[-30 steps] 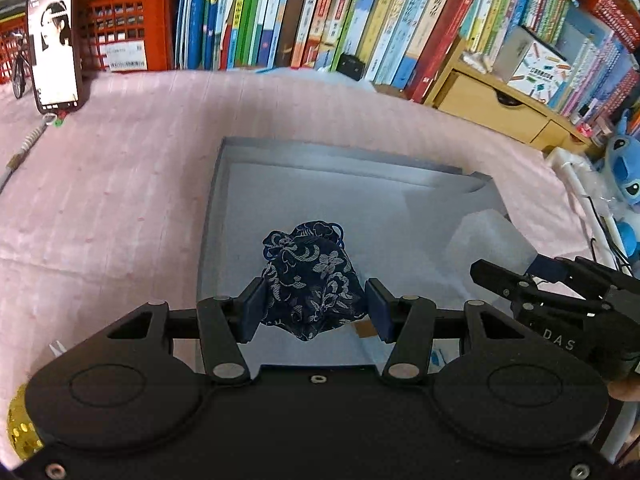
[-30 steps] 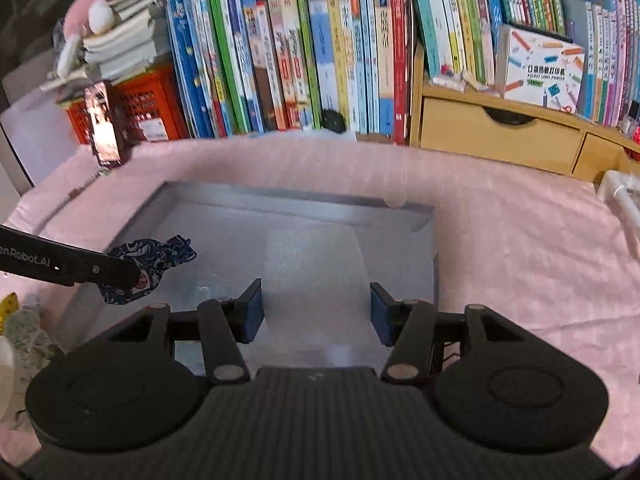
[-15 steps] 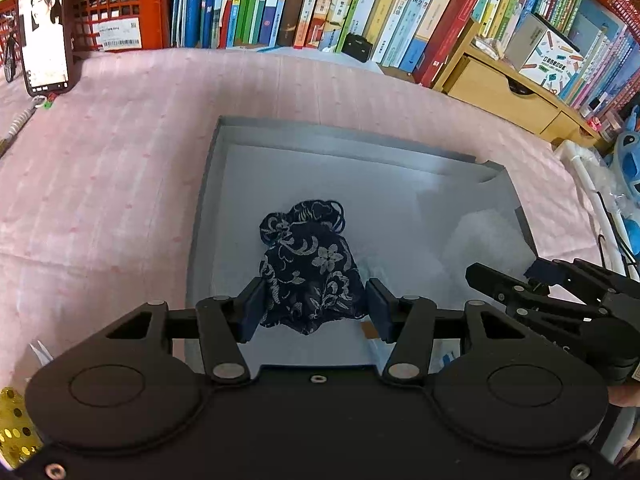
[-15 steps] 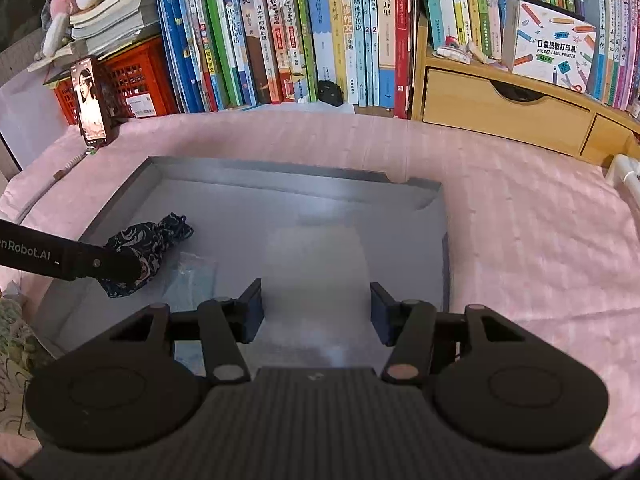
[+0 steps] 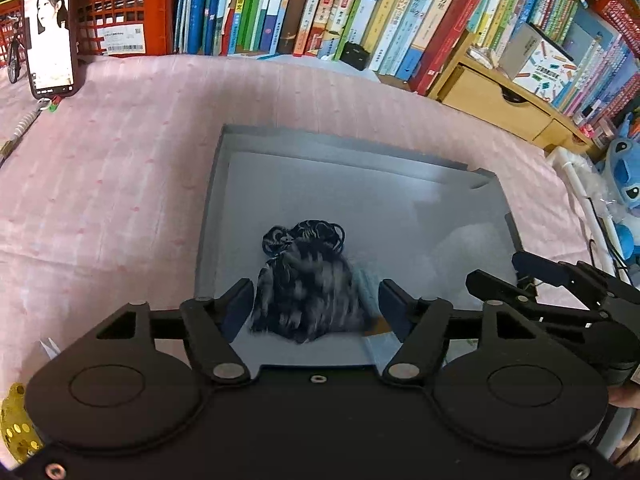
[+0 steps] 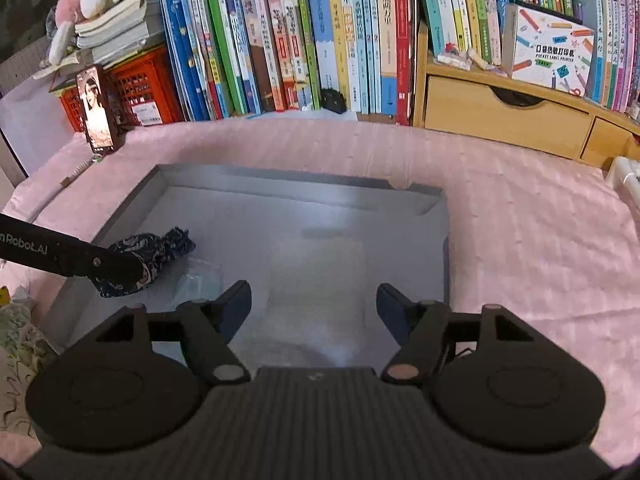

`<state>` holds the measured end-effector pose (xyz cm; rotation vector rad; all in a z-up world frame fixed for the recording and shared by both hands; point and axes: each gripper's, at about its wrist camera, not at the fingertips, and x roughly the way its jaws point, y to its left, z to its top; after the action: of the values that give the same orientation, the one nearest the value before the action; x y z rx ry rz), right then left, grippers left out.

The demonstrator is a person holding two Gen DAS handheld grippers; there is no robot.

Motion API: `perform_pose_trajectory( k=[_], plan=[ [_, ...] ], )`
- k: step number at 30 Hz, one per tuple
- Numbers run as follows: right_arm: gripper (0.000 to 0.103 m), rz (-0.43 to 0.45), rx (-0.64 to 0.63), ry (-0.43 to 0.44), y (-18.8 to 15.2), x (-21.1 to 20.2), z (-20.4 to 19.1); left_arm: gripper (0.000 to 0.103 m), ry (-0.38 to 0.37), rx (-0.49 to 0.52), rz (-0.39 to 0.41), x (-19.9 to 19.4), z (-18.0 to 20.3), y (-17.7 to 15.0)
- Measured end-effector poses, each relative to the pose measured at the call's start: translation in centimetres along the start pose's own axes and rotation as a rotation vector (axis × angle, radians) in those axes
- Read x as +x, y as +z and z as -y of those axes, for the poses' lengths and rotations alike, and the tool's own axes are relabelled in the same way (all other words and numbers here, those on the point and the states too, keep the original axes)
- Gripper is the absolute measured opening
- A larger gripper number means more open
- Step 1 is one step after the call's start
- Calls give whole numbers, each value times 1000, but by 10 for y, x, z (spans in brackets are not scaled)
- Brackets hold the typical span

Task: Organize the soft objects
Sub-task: 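Carry the pouch and foam block into the grey tray while both tools open to release, then withdraw both open tools from the tray toward the table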

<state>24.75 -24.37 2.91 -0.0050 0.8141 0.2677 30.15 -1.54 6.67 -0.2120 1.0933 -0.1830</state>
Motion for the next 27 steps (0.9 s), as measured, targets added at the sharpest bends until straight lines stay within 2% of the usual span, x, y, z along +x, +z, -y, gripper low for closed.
perform_pose_trajectory(
  k=[3, 8, 19, 27],
  plan=[
    [83, 18, -4, -1, 0, -8, -1, 78, -16, 5, 4, -4, 1, -2],
    [85, 49, -4, 8, -3, -23, 0, 78, -25, 10, 7, -16, 4, -7],
    [88, 159, -16, 35, -13, -72, -3, 83, -75, 145, 163, -77, 31, -40],
    [89, 228, -23, 39, -27, -110, -6, 87, -121, 230, 295, -117, 45, -79]
  ],
)
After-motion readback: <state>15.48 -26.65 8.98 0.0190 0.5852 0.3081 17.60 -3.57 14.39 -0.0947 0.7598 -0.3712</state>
